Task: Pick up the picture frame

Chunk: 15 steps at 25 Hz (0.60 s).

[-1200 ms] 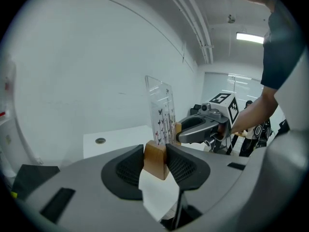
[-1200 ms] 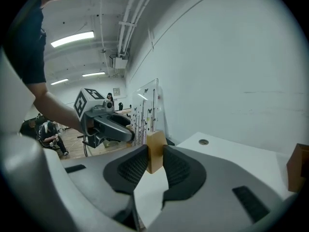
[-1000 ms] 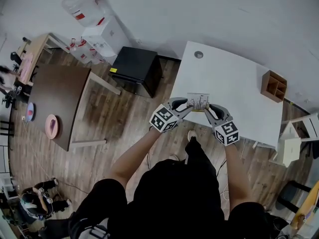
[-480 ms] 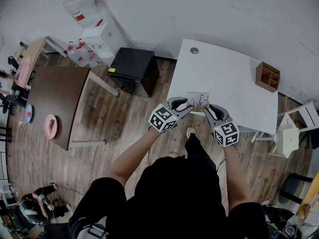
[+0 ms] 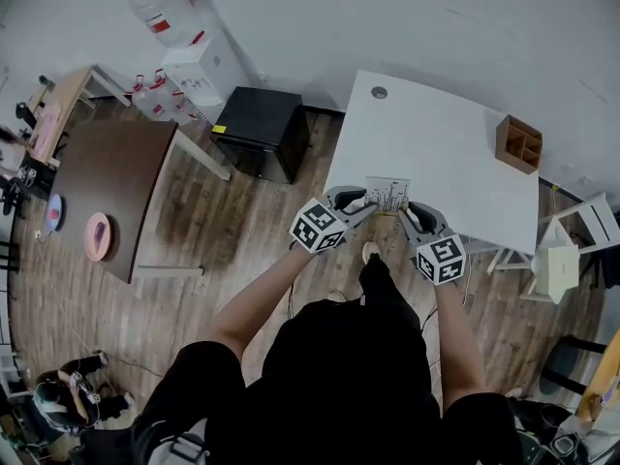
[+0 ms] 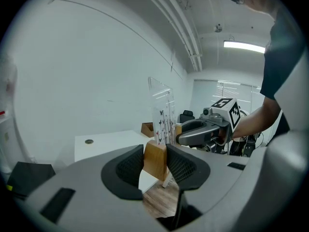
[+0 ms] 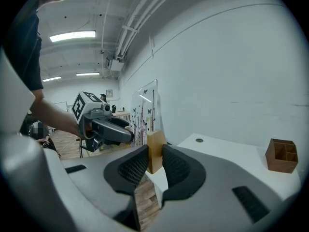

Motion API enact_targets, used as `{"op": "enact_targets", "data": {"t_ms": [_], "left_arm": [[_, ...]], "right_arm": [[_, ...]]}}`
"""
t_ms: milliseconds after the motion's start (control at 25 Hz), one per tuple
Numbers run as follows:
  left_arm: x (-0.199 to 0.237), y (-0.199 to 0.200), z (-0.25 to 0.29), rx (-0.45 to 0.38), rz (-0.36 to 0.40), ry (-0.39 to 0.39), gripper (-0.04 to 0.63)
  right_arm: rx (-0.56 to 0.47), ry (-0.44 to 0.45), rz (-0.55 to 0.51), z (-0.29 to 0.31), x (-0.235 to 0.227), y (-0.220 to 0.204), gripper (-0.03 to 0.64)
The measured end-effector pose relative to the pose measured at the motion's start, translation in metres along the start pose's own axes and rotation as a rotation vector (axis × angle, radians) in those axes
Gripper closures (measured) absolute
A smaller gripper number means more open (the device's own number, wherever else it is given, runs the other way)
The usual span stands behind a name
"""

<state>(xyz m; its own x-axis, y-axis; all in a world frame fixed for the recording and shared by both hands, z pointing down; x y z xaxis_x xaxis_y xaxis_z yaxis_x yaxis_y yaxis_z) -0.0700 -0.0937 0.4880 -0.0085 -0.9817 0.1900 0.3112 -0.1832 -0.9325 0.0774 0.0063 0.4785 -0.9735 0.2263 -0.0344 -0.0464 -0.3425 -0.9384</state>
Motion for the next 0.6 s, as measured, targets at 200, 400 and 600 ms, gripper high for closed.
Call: {"op": "enact_targets", "data": {"t_ms": [200, 400, 600], "left_arm": [[-0.006, -0.003, -0.006, -0.005, -0.001, 0.002, 0.443], [-0.01, -0.006, -0.007, -0.001, 0.003, 0.002, 0.443], [-0.011, -0.008, -0.008, -0.005, 0.003, 0.005, 0.443]], "right_arm": [[-0.004, -0.005, 0.004, -0.004, 0.008, -0.002, 0.515], [-0.001, -0.003, 0.001, -0.007, 0.011, -0.006, 0.515], [0.009, -0.007, 0.0, -0.007, 0.013, -0.007, 0.515]]}}
Point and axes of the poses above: the fingertips, and each gripper's own axes: z forward along the fingers, x to its left, y out of its top, the point moved 7 cm from there along -z, backward along the fingers, and after that the axes turned 5 degrees about -y, right-handed, at the moved point
